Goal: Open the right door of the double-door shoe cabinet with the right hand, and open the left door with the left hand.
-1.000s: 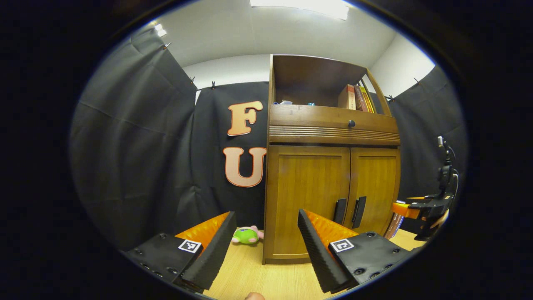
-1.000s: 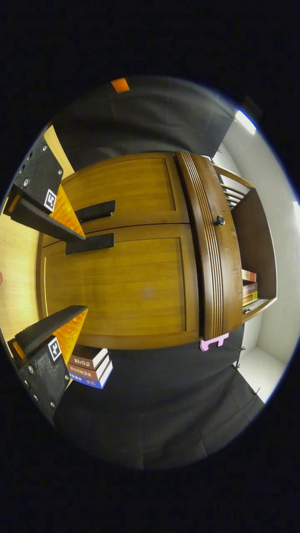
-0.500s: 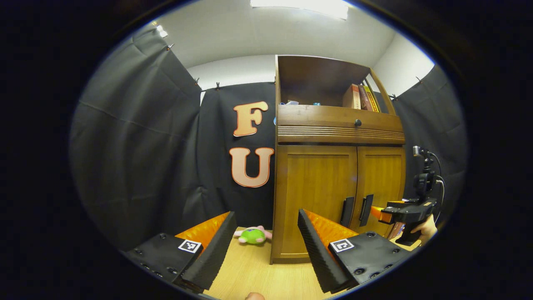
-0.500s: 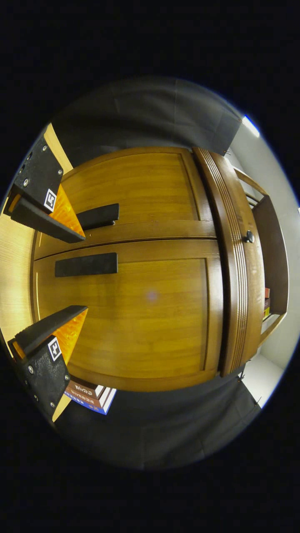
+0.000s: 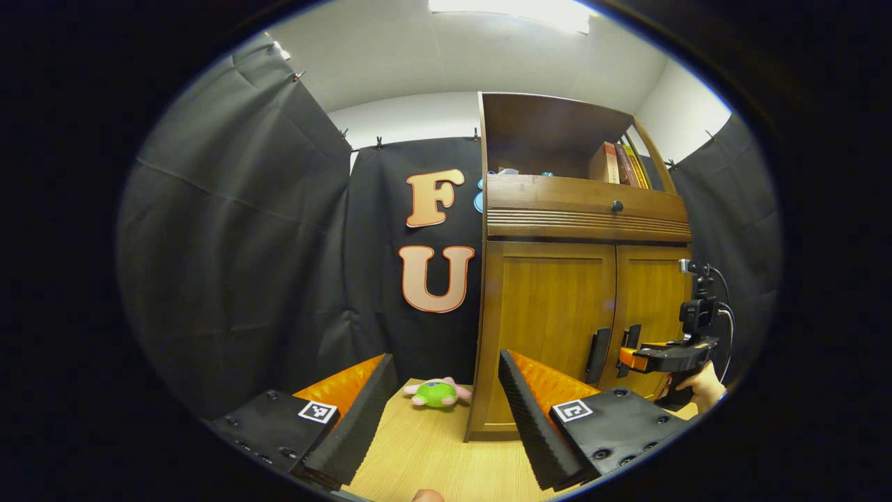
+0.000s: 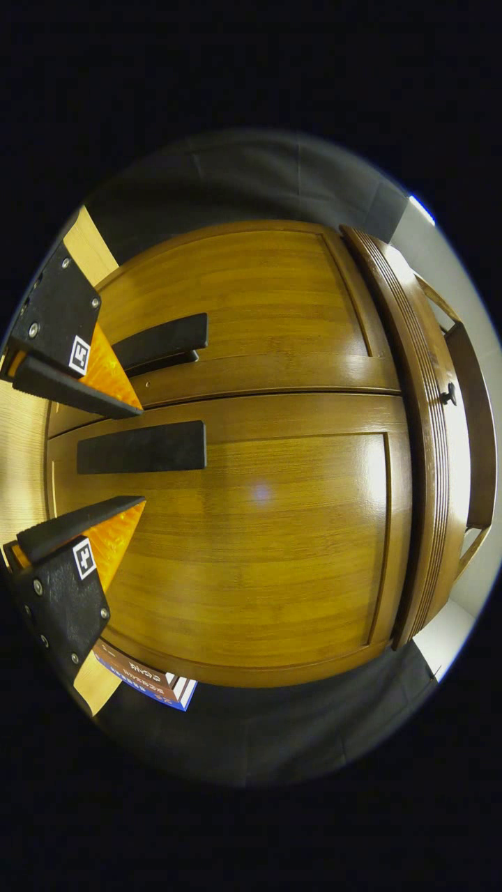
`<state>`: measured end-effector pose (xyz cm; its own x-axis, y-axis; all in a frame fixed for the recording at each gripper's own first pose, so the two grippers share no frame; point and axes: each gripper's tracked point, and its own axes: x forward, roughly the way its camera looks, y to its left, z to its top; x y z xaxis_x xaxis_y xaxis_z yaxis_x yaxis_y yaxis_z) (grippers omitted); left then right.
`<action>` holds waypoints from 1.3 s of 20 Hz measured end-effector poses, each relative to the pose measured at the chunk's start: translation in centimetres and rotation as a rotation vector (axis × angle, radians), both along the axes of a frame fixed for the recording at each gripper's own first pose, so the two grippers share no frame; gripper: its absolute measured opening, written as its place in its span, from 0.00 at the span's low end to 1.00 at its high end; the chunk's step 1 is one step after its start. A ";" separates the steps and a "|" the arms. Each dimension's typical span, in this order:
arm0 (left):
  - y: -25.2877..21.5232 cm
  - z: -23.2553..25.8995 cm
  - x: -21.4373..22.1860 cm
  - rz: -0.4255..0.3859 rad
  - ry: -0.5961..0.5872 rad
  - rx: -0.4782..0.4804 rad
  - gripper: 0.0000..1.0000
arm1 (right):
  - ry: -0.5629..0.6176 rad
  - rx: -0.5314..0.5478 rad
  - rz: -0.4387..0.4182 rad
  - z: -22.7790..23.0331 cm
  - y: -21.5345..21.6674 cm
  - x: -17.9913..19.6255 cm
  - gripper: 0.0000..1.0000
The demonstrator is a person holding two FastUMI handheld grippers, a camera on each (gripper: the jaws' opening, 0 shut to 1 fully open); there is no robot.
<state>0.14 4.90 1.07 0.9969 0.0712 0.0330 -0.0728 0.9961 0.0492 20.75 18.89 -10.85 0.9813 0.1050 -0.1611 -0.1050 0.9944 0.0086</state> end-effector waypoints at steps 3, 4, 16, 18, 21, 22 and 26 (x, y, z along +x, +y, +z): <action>0.0 -0.4 -0.1 -0.008 0.007 -0.005 0.95 | 0.008 0.010 -0.001 -0.3 0.3 0.3 0.75; -0.1 -0.4 -0.2 -0.012 0.008 -0.008 0.95 | 0.009 0.009 -0.003 -0.3 0.3 0.3 0.59; 0.7 -1.4 -0.2 0.011 0.037 -0.024 0.95 | 0.017 -0.007 0.024 -0.3 0.1 -0.7 0.33; 0.5 -1.4 -0.5 0.009 0.037 -0.025 0.95 | 0.016 -0.001 0.044 -0.1 0.1 -1.3 0.33; -0.2 -1.2 -0.7 0.000 0.039 -0.021 0.95 | 0.019 0.008 0.068 -0.1 0.1 -2.3 0.33; -0.4 -1.2 -0.7 -0.003 0.039 -0.019 0.95 | 0.020 0.007 0.075 0.0 -0.1 -2.7 0.33; -1.0 -1.1 -1.2 -0.013 0.039 -0.023 0.95 | 0.032 0.016 0.094 0.0 -0.3 -3.9 0.31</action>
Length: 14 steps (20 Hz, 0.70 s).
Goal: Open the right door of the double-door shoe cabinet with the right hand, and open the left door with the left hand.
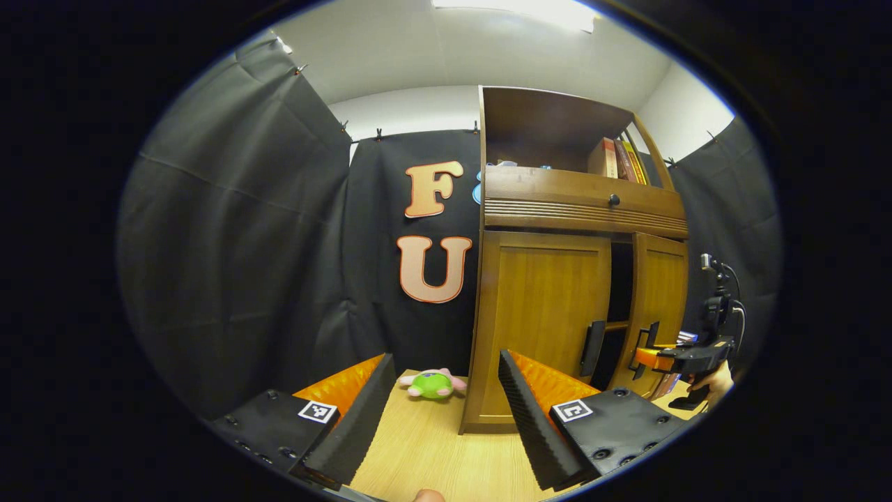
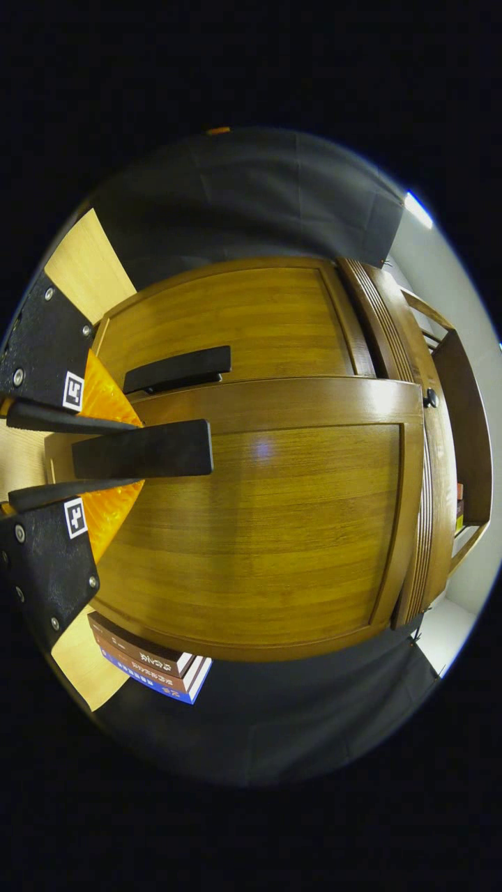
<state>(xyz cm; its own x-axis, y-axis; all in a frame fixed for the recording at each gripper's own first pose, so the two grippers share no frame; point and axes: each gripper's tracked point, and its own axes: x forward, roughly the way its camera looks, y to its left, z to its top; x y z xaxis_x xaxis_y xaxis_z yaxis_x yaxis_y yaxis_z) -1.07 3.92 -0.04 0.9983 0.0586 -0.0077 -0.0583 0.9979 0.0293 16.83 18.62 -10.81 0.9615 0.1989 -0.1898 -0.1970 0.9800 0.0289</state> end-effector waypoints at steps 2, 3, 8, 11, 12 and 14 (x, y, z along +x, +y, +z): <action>-0.3 -0.2 -0.3 -0.007 0.005 -0.001 0.95 | 0.003 -0.004 0.009 0.1 -0.4 -0.6 0.31; -0.5 -0.2 -0.3 -0.009 0.007 -0.001 0.95 | 0.004 -0.005 0.013 0.1 -0.5 -0.9 0.31; -1.4 -0.2 -0.8 -0.021 0.009 -0.006 0.95 | 0.012 0.013 0.026 0.2 -1.4 -2.6 0.31; -1.9 0.0 -1.1 -0.031 0.007 -0.004 0.95 | 0.009 0.009 0.023 0.4 -2.1 -3.5 0.31; -2.2 0.0 -1.2 -0.034 0.006 -0.003 0.95 | 0.008 0.004 0.019 0.5 -2.5 -3.9 0.31; -2.7 0.1 -1.4 -0.042 0.005 -0.003 0.95 | 0.005 -0.001 0.011 0.7 -2.8 -4.0 0.38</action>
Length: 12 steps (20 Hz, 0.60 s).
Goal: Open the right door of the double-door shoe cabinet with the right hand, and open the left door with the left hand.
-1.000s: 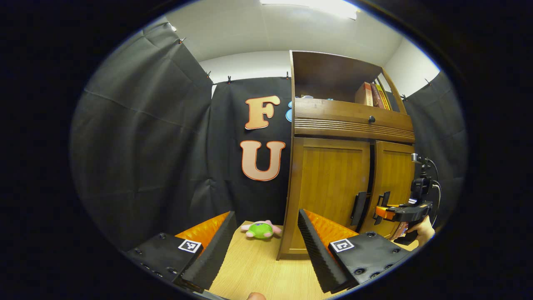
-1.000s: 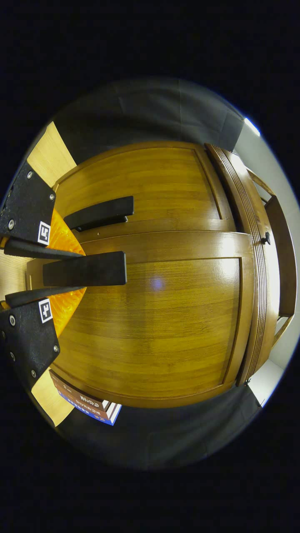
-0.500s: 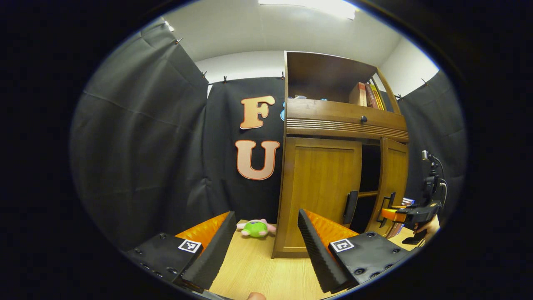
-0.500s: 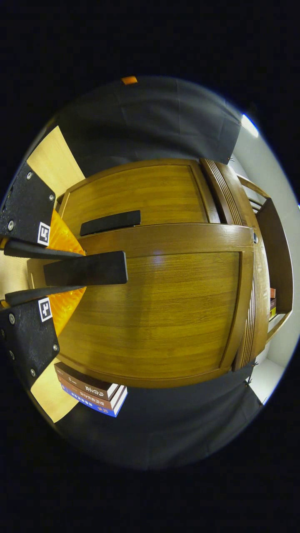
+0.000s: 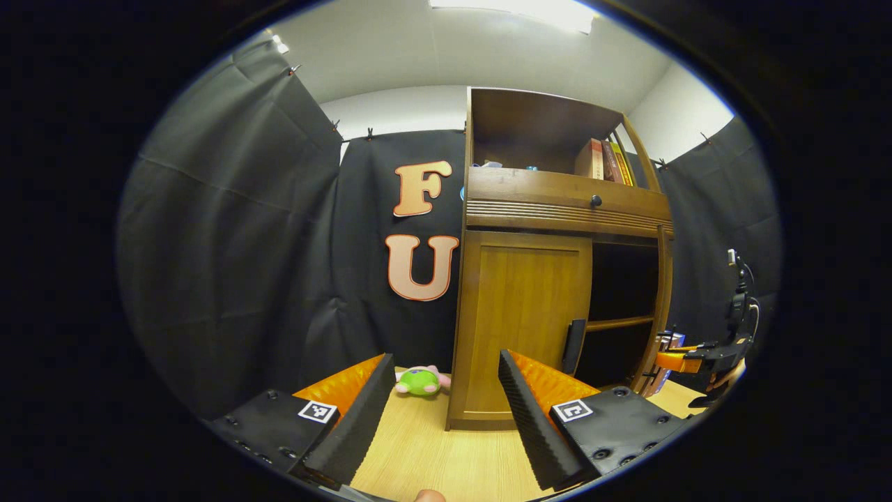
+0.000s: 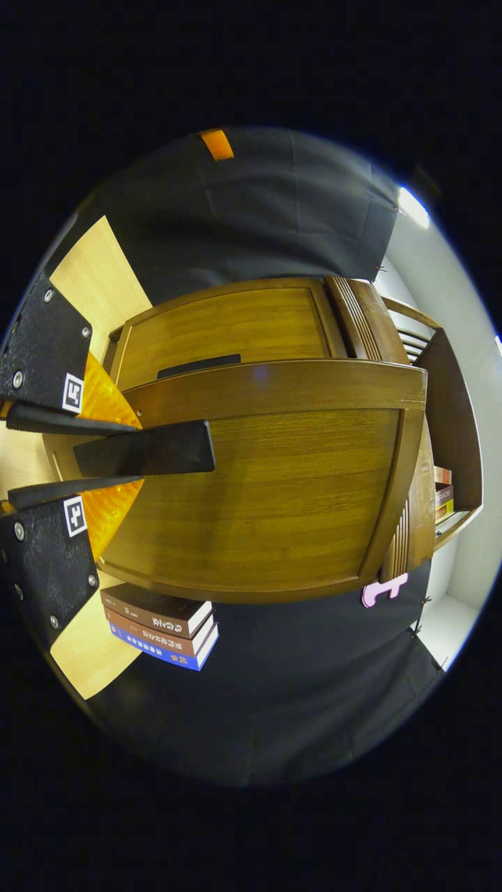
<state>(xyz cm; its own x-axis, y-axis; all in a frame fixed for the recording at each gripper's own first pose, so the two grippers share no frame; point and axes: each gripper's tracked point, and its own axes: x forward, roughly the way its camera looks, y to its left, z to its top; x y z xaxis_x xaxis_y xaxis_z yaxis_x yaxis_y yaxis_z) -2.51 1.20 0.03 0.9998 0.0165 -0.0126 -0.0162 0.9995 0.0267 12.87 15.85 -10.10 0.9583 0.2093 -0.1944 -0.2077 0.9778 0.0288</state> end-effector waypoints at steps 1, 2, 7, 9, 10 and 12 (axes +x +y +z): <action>-0.3 0.1 -0.1 -0.006 -0.001 0.000 0.95 | -0.002 0.000 -0.007 0.1 -0.2 -0.1 0.29; -0.6 0.0 -0.2 -0.011 -0.001 0.001 0.95 | -0.003 -0.002 -0.015 0.3 -0.4 -0.2 0.38; -2.0 -0.1 -0.8 -0.035 0.001 0.003 0.95 | -0.009 -0.019 -0.060 0.5 -2.5 -1.7 0.35; -2.4 0.1 -0.7 -0.043 -0.002 0.004 0.95 | -0.014 -0.040 -0.083 0.6 -3.2 -2.1 0.22; -2.7 0.1 -0.9 -0.048 -0.003 0.004 0.95 | -0.019 -0.051 -0.092 0.7 -3.6 -2.3 0.20; -3.4 0.2 -0.9 -0.060 -0.005 0.005 0.95 | -0.022 -0.055 -0.104 0.8 -4.4 -2.4 0.17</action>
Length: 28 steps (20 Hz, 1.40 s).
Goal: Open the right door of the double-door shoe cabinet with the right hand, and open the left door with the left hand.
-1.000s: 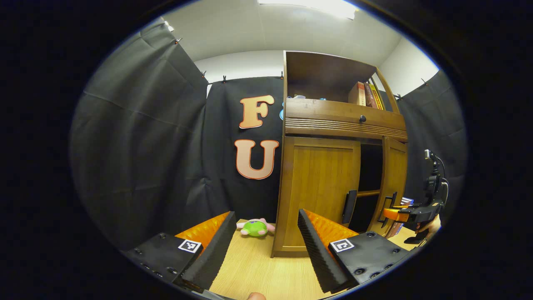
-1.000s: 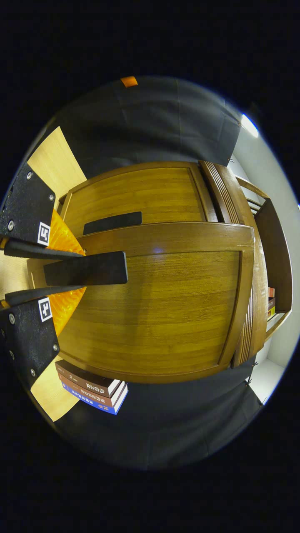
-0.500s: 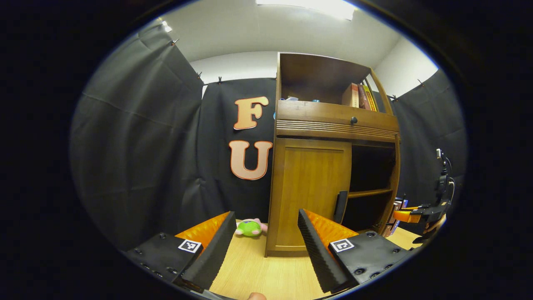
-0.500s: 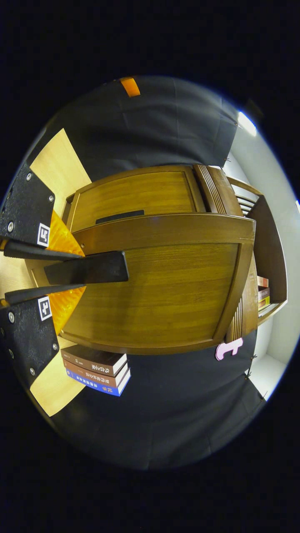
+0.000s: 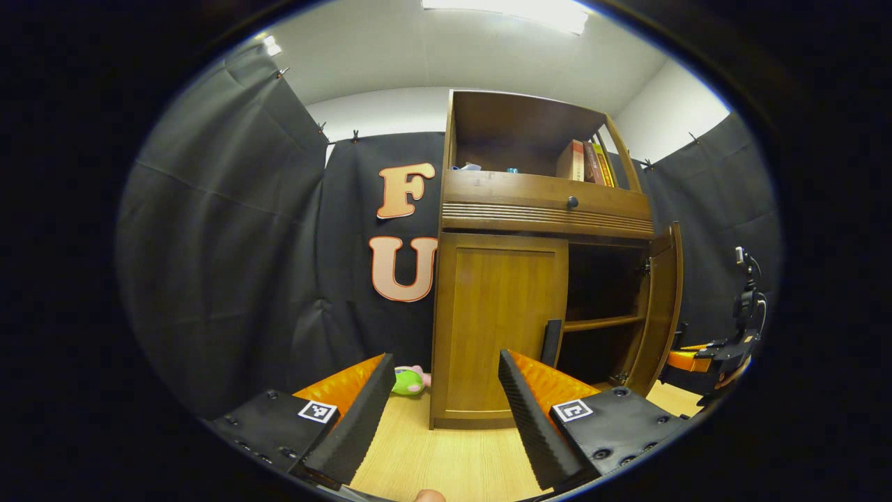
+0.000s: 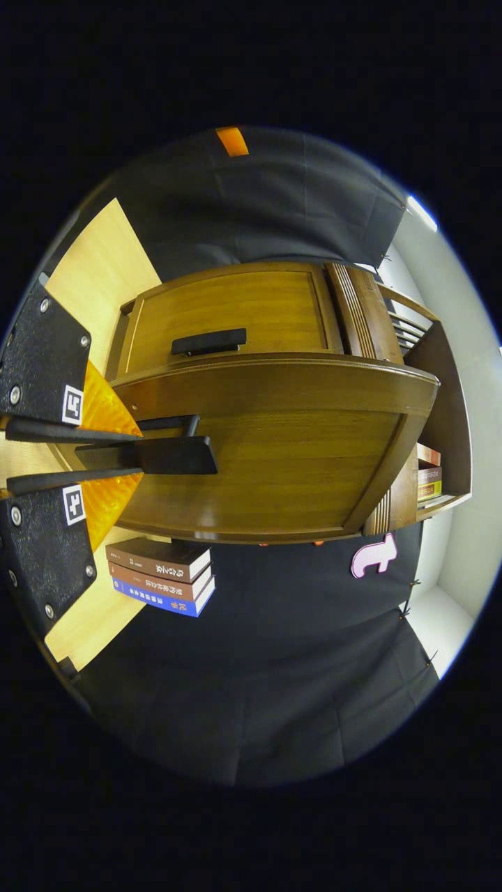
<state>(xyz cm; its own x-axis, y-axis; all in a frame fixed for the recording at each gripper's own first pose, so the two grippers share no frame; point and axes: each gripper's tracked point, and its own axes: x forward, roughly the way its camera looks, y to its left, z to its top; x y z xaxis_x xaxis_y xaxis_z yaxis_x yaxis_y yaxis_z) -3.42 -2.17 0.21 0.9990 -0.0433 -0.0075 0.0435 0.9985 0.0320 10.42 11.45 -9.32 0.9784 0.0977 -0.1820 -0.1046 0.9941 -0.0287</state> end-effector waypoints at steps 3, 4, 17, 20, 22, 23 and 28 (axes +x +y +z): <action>-1.0 -0.1 0.0 -0.017 0.003 0.003 0.95 | 0.002 0.017 -0.014 0.1 -0.6 -0.5 0.16; -1.2 -0.4 0.1 -0.020 0.006 0.007 0.95 | -0.002 0.018 -0.021 0.2 -1.0 -0.6 0.15; -5.7 -2.3 2.2 -0.071 0.046 0.008 0.95 | -0.024 -0.026 -0.108 0.9 -6.7 -1.4 0.00; -6.9 -3.1 3.0 -0.085 0.062 0.006 0.95 | -0.030 -0.027 -0.122 1.0 -7.8 -1.5 0.05; -7.7 -3.5 3.5 -0.096 0.065 0.007 0.96 | -0.032 -0.024 -0.137 1.0 -8.5 -1.4 0.04; -8.2 -3.6 3.8 -0.102 0.067 0.006 0.95 | -0.034 -0.018 -0.144 1.0 -8.8 -1.4 0.00; -10.1 -4.7 5.7 -0.119 0.076 -0.009 0.95 | -0.047 -0.017 -0.198 1.3 -11.2 -1.6 0.10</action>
